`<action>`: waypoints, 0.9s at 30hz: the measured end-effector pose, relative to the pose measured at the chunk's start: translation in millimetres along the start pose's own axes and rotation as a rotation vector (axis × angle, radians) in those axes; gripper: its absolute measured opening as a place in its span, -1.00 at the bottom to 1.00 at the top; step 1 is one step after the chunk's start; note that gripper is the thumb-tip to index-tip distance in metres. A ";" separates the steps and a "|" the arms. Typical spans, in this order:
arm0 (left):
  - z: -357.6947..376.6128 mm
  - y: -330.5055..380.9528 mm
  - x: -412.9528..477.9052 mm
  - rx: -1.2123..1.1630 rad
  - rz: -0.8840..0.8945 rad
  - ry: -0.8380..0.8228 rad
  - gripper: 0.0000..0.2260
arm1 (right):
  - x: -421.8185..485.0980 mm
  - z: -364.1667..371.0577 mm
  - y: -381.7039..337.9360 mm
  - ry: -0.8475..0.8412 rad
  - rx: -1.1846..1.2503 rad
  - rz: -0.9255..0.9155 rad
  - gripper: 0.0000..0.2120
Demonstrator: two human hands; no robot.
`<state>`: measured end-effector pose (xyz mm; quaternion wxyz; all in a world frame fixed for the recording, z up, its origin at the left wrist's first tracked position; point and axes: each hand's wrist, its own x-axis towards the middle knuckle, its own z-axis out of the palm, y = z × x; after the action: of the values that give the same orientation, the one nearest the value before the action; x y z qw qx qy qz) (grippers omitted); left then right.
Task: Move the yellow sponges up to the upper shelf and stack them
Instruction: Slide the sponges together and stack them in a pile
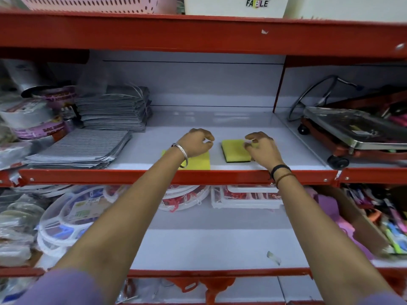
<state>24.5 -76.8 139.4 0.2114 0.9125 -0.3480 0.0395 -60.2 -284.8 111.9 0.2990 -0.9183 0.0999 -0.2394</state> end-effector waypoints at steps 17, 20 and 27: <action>16.4 44.7 42.4 0.321 0.096 -0.370 -0.59 | 7.3 -19.7 38.5 -0.244 -0.087 0.151 -0.64; 14.1 43.6 29.4 0.332 0.110 -0.354 -0.59 | -0.3 -17.7 27.4 -0.246 -0.091 0.139 -0.64; 11.5 43.3 7.5 0.362 0.109 -0.324 -0.59 | -16.5 -21.4 11.3 -0.260 -0.116 0.140 -0.63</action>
<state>1.0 -115.1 146.1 -0.0164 0.9097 -0.4134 -0.0346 -85.6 -299.2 114.0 0.2721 -0.9481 0.1376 -0.0908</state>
